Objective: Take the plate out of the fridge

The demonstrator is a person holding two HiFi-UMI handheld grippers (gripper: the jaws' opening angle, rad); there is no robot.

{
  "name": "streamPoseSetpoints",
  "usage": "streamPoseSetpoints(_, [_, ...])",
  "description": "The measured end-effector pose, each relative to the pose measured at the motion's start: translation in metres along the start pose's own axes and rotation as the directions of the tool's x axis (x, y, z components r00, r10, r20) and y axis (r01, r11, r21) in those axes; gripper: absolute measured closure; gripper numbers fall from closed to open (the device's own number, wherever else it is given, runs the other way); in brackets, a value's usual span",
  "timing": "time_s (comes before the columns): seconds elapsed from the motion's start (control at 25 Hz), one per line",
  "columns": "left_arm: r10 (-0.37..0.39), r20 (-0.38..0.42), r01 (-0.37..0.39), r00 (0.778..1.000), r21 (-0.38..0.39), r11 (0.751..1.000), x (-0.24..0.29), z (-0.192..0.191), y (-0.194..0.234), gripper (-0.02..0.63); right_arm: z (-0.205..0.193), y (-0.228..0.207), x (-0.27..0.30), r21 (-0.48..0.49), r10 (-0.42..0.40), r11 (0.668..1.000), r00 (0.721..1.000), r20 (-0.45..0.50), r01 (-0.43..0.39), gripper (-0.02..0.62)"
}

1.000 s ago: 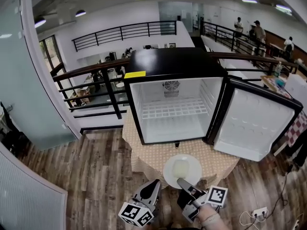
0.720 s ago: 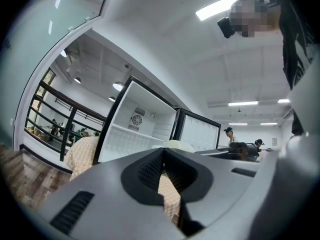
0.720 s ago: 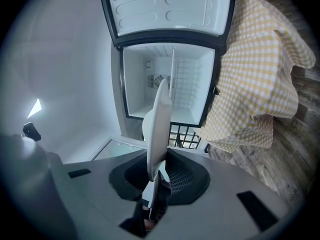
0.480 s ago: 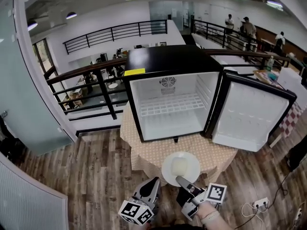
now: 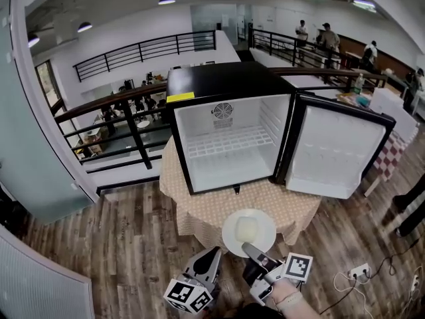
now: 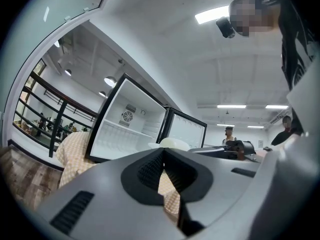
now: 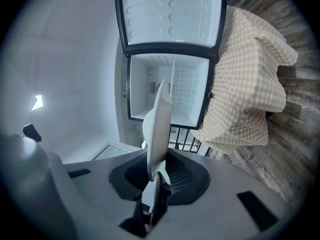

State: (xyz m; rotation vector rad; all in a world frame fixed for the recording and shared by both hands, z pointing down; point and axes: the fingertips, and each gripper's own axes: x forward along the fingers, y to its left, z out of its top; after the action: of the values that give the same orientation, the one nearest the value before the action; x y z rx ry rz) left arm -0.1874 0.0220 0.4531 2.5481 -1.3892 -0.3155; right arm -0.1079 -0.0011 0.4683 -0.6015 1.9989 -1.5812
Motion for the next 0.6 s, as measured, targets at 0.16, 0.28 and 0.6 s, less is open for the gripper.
streamPoseSetpoints(0.16, [-0.012, -0.006, 0.012, 1.000, -0.006, 1.000, -0.007, -0.004, -0.010, 0.598, -0.004, 0.006, -0.008, -0.001, 0.012, 1.000, 1.000, 0.015, -0.012, 0.523])
streamPoseSetpoints(0.28, [-0.020, -0.005, 0.020, 1.000, -0.008, 1.000, -0.012, -0.003, -0.011, 0.598, -0.010, 0.008, -0.009, -0.003, 0.013, 1.000, 1.000, 0.020, -0.013, 0.523])
streamPoseSetpoints(0.6, [-0.048, 0.004, 0.048, 0.999, -0.039, 0.998, -0.012, -0.005, -0.010, 0.598, -0.011, 0.007, -0.006, -0.017, 0.006, 1.000, 1.000, 0.023, -0.005, 0.523])
